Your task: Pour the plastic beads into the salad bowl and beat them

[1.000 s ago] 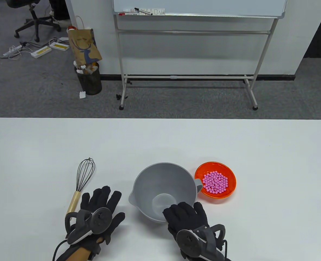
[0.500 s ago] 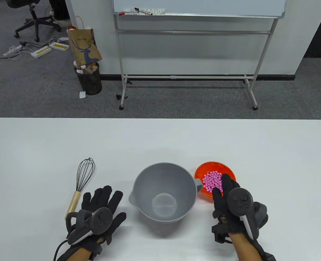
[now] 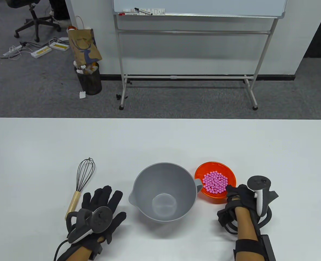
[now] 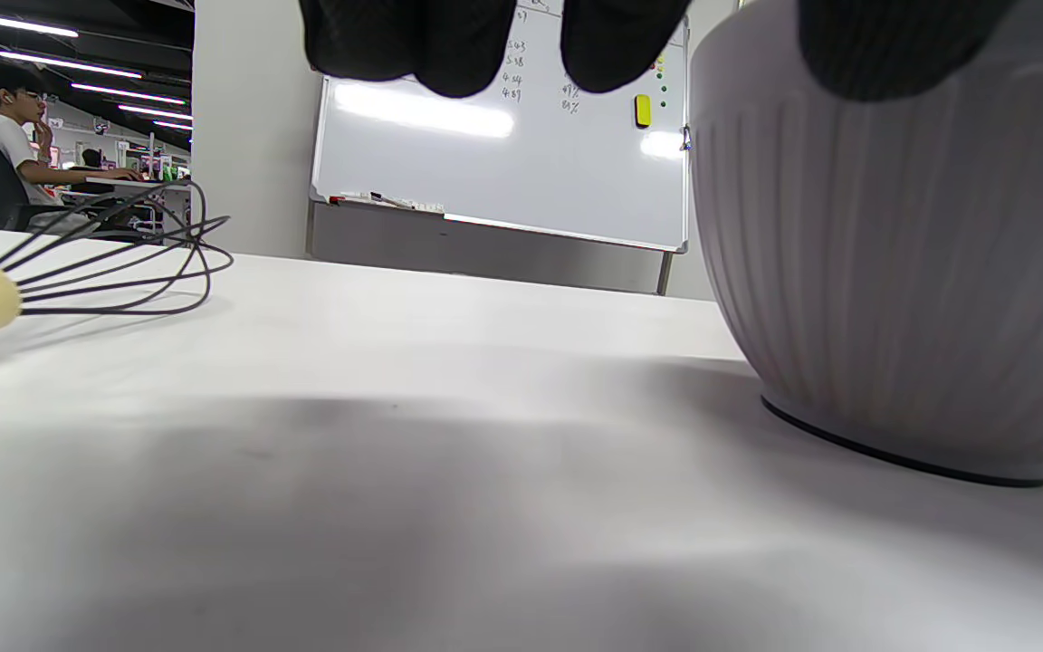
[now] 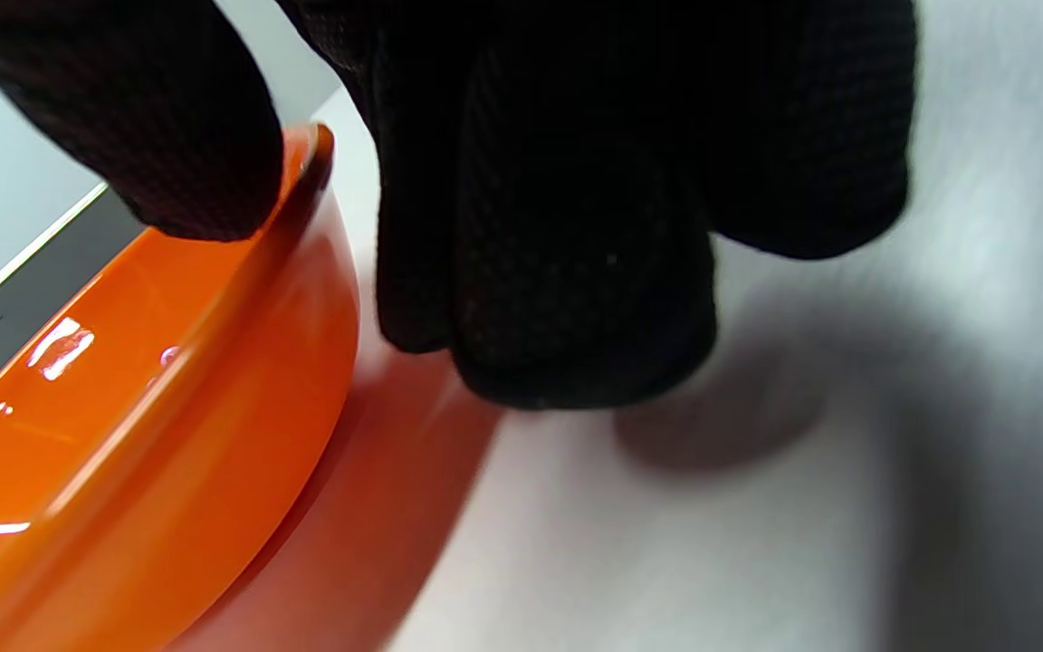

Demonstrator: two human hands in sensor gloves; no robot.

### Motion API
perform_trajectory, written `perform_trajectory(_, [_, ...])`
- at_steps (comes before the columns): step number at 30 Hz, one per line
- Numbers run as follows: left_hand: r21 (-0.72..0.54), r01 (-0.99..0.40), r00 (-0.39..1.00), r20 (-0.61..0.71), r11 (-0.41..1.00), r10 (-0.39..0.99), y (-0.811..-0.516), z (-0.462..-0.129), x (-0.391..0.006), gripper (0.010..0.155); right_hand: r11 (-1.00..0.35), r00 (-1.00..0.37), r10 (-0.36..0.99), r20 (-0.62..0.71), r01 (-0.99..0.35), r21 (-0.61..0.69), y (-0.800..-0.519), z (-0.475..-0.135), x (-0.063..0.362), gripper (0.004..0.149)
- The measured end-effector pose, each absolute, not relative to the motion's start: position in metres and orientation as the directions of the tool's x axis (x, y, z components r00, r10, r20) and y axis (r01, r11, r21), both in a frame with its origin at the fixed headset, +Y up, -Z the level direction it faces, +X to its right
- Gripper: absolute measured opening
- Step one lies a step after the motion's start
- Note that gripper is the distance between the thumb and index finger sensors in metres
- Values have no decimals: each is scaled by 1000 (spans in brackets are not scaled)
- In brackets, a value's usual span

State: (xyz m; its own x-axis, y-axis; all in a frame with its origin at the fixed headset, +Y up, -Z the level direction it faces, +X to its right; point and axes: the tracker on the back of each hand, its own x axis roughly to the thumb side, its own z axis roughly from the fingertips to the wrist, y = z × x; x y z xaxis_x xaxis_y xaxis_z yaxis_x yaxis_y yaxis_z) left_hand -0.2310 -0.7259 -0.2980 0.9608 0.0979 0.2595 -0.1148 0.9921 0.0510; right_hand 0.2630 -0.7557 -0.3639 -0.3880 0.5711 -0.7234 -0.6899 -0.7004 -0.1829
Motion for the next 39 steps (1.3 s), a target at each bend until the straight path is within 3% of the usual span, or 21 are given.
perform_trajectory(5, [40,-119,957,269,992,104,-727,-298,-231,74,-576,-265,652,-710,-782,-237,-764,-362,260,60])
perform_trajectory(17, [45,-119,960,260,992,103,-725,-298,-232,74,-484,-161,735,-658,-805,-344,-759,-354,262,57])
perform_trajectory(22, [47,-117,962,255,992,101,-724,-298,-233,74,-505,-207,772,-600,-774,-382,-731,-346,260,57])
perform_trajectory(28, [49,-114,963,249,992,98,-724,-298,-234,74,-559,-321,807,-495,-685,-467,-676,-335,254,57])
perform_trajectory(34, [49,-115,964,247,992,99,-724,-298,-235,74,-524,-367,838,-405,-748,-407,-636,-329,237,56])
perform_trajectory(39, [45,-109,965,243,993,95,-724,-298,-235,74,-608,-524,792,-312,-718,-337,-613,-325,202,56])
